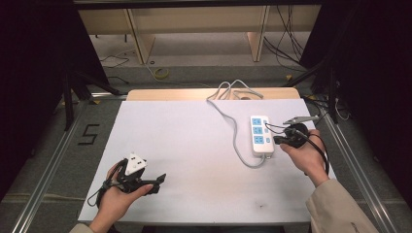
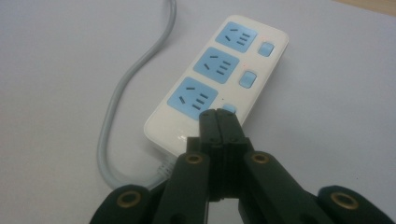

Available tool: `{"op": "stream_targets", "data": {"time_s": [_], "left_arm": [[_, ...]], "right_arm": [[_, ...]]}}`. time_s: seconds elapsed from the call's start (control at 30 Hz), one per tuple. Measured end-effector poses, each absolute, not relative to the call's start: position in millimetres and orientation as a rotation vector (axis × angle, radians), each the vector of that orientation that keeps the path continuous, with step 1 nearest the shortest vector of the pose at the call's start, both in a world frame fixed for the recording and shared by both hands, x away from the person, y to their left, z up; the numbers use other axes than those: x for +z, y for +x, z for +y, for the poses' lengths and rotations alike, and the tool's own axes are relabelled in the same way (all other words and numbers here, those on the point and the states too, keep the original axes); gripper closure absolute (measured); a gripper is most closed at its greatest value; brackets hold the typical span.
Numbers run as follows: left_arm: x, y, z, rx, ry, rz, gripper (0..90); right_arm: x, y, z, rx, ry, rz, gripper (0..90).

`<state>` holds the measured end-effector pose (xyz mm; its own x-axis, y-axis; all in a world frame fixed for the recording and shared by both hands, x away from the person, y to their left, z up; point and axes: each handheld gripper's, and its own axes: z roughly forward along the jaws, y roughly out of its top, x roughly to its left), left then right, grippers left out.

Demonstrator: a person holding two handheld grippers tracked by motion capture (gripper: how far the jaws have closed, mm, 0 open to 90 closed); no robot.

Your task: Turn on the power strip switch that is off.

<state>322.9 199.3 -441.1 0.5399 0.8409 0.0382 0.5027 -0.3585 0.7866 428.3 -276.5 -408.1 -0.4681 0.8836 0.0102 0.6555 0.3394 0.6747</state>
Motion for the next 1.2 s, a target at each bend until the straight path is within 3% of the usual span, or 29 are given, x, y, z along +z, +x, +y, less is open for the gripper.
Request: {"op": "stream_targets", "data": {"time_s": [1.2], "left_arm": [[-441, 323, 199, 0.579, 2.03, 1.081, 15.7]], "right_arm": [[-408, 447, -270, 0.838, 1.388, 2.268, 90.0]]}}
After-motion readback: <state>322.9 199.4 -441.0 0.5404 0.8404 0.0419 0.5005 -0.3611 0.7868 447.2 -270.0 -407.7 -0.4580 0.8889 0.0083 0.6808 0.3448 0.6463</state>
